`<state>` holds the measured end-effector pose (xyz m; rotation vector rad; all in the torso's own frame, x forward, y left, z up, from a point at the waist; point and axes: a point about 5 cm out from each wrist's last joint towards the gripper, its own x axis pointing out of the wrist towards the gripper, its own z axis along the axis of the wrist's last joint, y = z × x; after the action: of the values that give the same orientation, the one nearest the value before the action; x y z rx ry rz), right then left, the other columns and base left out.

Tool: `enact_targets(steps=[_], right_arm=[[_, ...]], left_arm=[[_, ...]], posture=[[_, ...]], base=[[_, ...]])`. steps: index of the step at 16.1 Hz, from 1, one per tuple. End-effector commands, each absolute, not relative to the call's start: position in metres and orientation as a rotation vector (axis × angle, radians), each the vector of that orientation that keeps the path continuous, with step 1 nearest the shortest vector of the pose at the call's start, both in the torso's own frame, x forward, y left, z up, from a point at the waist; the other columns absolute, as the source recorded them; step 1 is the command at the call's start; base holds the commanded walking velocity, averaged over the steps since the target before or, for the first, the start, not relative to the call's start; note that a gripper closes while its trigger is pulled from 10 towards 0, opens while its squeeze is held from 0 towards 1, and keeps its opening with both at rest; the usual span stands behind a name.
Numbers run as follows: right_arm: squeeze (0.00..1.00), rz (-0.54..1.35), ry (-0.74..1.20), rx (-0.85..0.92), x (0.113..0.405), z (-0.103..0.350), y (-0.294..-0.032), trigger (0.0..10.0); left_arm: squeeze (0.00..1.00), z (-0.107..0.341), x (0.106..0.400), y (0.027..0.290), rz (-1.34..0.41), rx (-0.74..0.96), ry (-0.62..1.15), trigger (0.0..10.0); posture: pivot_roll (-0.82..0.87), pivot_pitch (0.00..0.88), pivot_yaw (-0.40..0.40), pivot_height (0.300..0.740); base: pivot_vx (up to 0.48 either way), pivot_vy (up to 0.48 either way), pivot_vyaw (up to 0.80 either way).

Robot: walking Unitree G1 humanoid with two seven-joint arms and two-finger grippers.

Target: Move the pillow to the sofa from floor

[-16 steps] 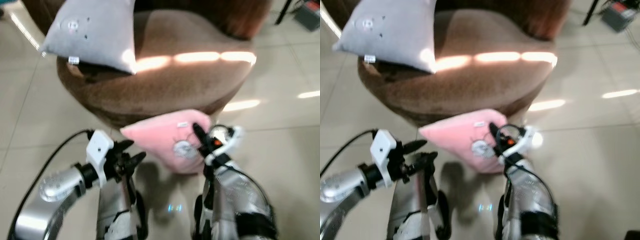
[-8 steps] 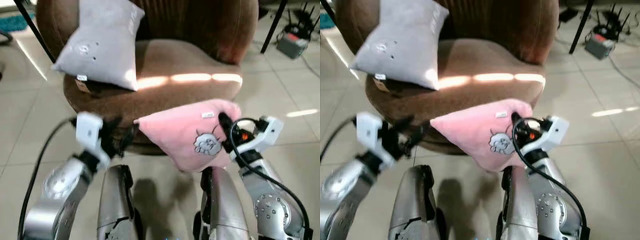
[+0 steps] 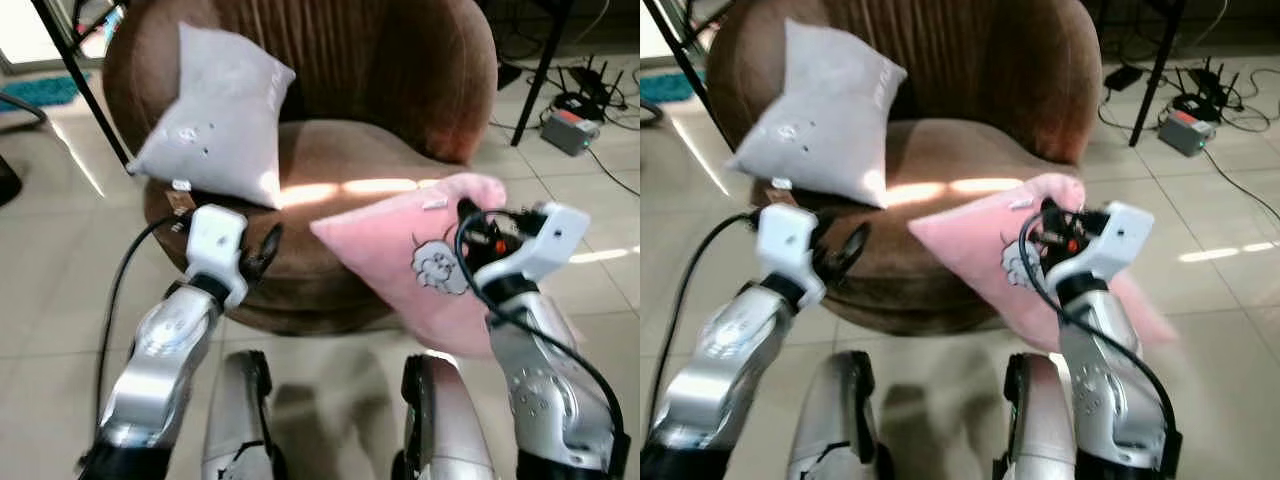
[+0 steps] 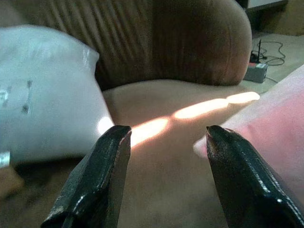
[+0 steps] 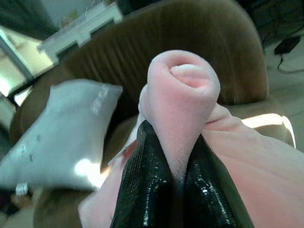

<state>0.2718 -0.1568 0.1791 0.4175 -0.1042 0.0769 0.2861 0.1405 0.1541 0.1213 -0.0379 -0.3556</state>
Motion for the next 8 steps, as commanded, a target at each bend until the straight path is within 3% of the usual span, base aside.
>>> enact_targets(steps=[1,4,8], right_arm=[[0.0,0.085,-0.248,0.414,0.271,0.214,-0.151,10.0],[0.0,0.072,-0.27,0.426,0.274,0.221,-0.154,10.0],[0.0,0.058,-0.211,0.41,0.279,0.209,-0.15,10.0]], left_arm=[[0.0,0.155,0.297,0.139,-0.34,0.132,-0.063,10.0],[0.0,0.164,0.305,0.133,-0.322,0.132,-0.088,10.0],[0.0,0.153,0.294,0.154,-0.232,0.245,-0.084,10.0]], posture=[[-0.1,0.0,0.101,0.582],[-0.07,0.0,0.069,0.607],[-0.01,0.0,0.029,0.642]], base=[[0.0,0.0,0.0],[0.0,0.0,0.0],[0.0,0.0,0.0]])
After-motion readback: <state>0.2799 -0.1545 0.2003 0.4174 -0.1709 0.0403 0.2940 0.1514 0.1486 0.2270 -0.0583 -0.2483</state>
